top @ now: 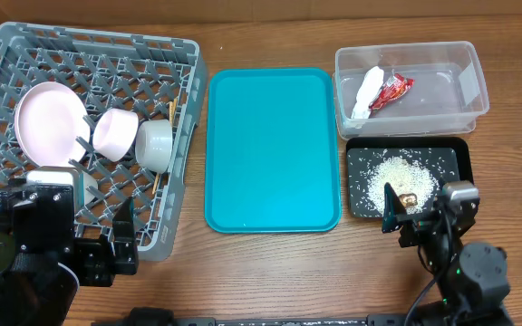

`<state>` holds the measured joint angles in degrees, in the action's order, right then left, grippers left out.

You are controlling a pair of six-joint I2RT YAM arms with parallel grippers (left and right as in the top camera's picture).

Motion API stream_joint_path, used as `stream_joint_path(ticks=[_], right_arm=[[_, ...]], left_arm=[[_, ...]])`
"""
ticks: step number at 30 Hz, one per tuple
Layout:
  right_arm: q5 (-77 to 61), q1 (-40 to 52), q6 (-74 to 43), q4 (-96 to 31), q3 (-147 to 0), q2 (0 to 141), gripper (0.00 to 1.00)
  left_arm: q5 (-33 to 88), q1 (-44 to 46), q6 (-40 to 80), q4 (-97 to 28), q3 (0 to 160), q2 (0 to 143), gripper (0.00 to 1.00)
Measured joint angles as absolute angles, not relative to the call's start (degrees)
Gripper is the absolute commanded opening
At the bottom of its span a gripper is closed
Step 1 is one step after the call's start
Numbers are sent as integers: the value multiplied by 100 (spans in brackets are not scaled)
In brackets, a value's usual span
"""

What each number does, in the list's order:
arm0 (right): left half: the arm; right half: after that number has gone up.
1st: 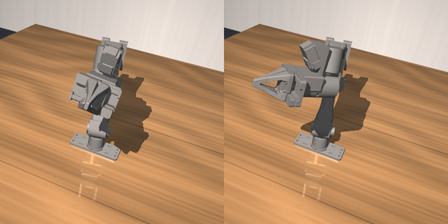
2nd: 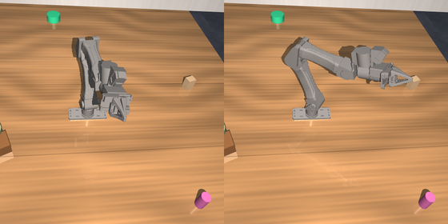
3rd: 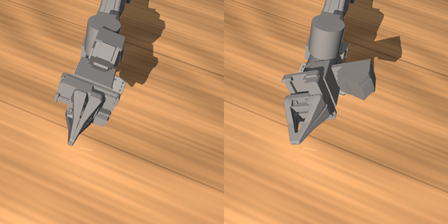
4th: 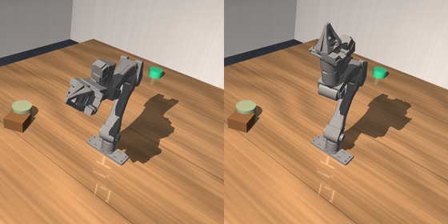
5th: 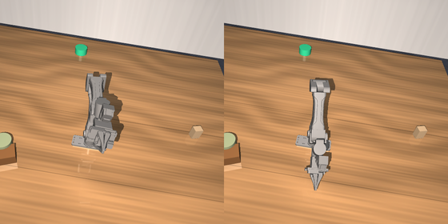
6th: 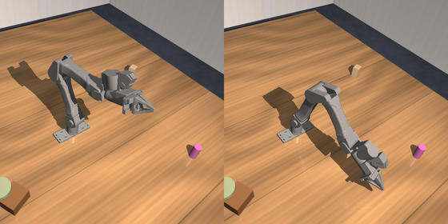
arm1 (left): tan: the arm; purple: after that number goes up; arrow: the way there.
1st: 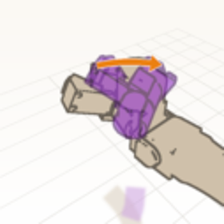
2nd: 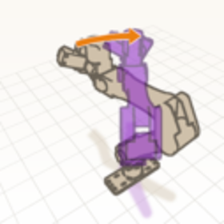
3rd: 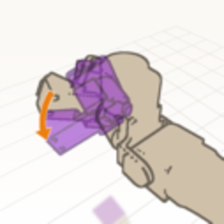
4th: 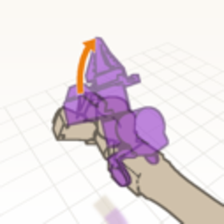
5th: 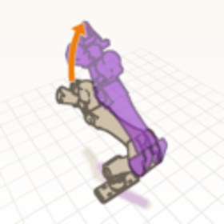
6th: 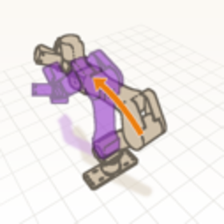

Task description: Sort waste into correct bins and load items into the dishwasher

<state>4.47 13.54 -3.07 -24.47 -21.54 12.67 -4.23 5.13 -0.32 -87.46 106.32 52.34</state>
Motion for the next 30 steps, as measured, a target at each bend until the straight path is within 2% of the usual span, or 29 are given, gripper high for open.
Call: stream_joint_path(ticks=[6, 10, 30], right_arm=[[425, 1352, -364, -1212, -705, 193, 100], [419, 1352, -408, -355, -237, 84, 100], [384, 1354, -447, -460, -106, 73, 100]], left_arm=[[-423, 513, -32, -8750, 10632, 5236, 100], [-421, 513, -32, -8748, 10632, 5234, 100], [-405, 513, -32, -8748, 10632, 5234, 100]])
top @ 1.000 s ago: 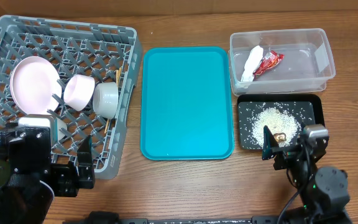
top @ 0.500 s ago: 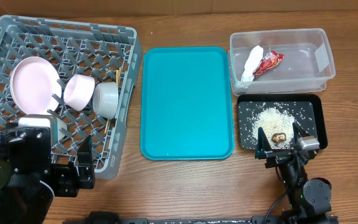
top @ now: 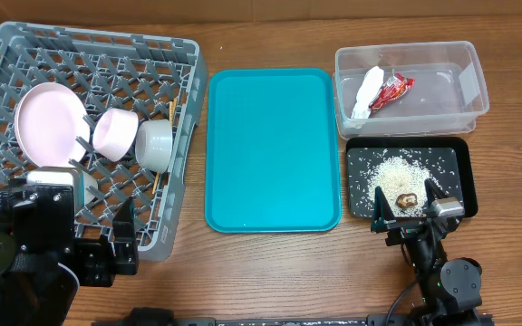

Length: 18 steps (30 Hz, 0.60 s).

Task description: Sort waste into correct bins and load items into the dishwasher

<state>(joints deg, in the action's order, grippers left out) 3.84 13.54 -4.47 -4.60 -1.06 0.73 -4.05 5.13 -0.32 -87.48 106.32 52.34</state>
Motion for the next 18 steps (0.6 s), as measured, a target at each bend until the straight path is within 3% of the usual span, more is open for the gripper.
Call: stream_joint_path(ticks=[18], right_arm=[[384, 1354, -445, -460, -106, 73, 100]], left_arm=[[-403, 513, -32, -8892, 10632, 5234, 100]])
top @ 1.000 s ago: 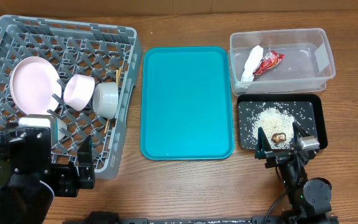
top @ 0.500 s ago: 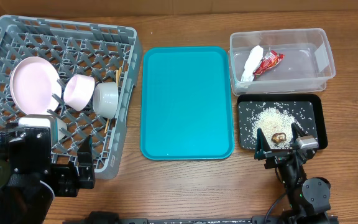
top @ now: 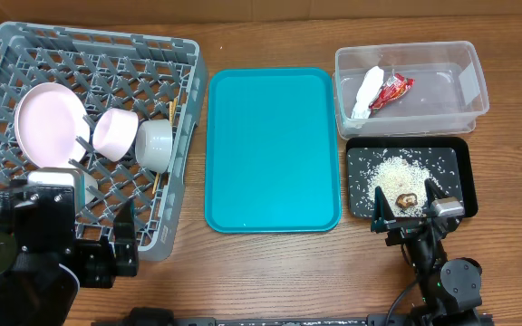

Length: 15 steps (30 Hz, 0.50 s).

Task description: Sort waste into correct bins and load items into the dishwasher

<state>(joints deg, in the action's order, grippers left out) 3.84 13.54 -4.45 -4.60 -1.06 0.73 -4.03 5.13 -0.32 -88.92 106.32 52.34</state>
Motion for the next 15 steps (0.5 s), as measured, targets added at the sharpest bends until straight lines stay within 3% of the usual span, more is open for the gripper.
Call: stream_joint_path(ticks=[5, 15], right_arm=[[384, 1354, -449, -460, -106, 73, 100], [381, 1354, -445, -458, -106, 73, 100]], left_arm=[[-408, 478, -32, -8903, 10580, 5196, 100], [-362, -504, -163, -5771, 7970, 3865, 100]])
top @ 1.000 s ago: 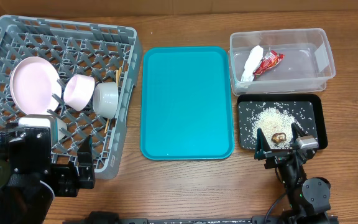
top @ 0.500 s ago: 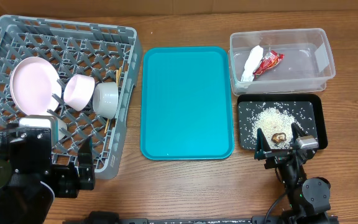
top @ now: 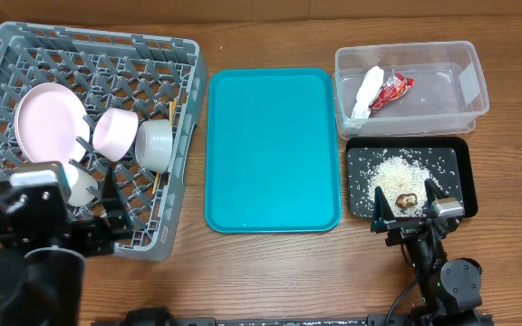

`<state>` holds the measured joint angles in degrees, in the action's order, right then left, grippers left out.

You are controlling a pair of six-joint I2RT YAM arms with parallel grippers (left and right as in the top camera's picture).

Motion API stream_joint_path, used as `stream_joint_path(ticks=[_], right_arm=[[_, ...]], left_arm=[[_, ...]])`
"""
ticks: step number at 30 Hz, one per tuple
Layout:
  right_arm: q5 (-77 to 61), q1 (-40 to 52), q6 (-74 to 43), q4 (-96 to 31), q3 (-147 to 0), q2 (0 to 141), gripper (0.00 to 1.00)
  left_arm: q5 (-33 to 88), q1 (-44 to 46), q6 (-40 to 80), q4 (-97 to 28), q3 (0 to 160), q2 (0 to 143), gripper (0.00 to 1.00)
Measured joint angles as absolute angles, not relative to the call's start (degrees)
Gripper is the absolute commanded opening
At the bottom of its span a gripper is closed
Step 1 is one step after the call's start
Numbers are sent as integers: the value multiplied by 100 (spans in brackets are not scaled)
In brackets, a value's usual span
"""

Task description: Sort waste into correct bins and load items into the dishwasher

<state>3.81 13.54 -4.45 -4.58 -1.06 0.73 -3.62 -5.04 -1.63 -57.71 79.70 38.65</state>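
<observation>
The grey dish rack at the left holds a pink plate, a pink bowl, a pale green cup, a white cup and chopsticks. My left gripper hangs over the rack's front edge by the white cup; its jaws are too dark to read. The teal tray is bare. A clear bin holds a white wrapper and a red wrapper. My right gripper stands open at the front of the black tray of rice, with a brown scrap between its fingers.
The brown wooden table runs under everything. The rack, the teal tray and the two right-hand containers stand side by side with narrow gaps. Both arm bases fill the front corners.
My left arm has shifted up and to the left, now further over the rack's front edge beside the white cup. The right gripper has not moved.
At first my right gripper was turned sideways at the black tray's front edge. A second later it faced the tray squarely with fingers spread around the brown scrap, and it has stayed so. The left arm held still until just now.
</observation>
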Motion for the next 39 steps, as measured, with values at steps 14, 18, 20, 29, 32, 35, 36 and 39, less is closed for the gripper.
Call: stream_joint_path(ticks=[14, 18, 20, 29, 32, 35, 36, 39], right_arm=[[386, 1354, -451, -458, -106, 73, 100], [381, 1354, -447, -460, -106, 73, 100], [381, 1354, -449, -460, -106, 73, 100], [381, 1354, -447, -460, -106, 73, 100], [384, 1354, -447, -460, -106, 73, 100], [384, 1354, -447, -460, -106, 73, 100], [381, 1354, -447, -458, -106, 73, 100], [384, 1354, -447, -460, -106, 73, 100]], left_arm=[[-51, -534, -187, -2202, 3284, 849, 100], [113, -534, -187, -1601, 2209, 261, 100], [165, -534, -187, -1317, 1782, 121, 100], [307, -534, -187, -589, 770, 102, 100], [309, -534, -187, -362, 447, 95, 100], [311, -532, -187, -209, 148, 95, 100], [309, -523, -189, -215, 80, 95, 100], [301, -480, -189, -209, 49, 95, 100]])
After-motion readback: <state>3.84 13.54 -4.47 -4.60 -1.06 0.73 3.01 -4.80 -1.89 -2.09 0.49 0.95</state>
